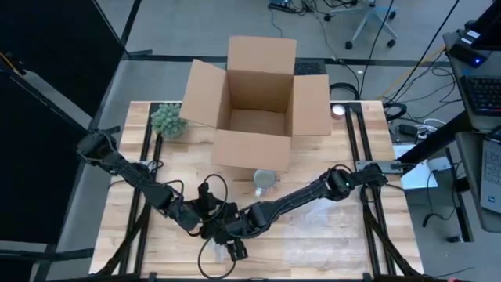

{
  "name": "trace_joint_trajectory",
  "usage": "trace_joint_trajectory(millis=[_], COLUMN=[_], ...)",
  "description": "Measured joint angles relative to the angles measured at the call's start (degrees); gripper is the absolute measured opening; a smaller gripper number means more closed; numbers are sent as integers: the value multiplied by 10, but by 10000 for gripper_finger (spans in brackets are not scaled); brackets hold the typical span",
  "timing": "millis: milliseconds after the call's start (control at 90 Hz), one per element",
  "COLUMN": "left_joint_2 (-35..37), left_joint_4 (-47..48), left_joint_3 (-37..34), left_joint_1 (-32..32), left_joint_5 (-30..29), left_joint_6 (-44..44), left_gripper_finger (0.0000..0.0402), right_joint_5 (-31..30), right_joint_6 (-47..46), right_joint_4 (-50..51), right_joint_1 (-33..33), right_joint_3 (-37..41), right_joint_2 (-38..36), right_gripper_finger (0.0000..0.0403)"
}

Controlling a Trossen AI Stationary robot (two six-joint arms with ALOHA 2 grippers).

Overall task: Wrap mug
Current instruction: Wrap the orange mug with bubble wrap

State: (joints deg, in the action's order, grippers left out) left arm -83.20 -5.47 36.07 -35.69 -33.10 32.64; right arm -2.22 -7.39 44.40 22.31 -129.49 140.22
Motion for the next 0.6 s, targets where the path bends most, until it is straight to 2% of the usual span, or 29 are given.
trace_joint_trajectory(millis=[600], left_joint_2=[0], left_joint_4=[0], left_joint_3=[-1], left_joint_1=[0], left_joint_5=[0], left_joint_6=[0], left_gripper_finger=[161], right_joint_5=[-9], right_joint_6=[6], right_joint_4=[-17], right_joint_1=[-3], right_joint_3=[-2], right_joint_2=[-17], right_gripper_finger=[267])
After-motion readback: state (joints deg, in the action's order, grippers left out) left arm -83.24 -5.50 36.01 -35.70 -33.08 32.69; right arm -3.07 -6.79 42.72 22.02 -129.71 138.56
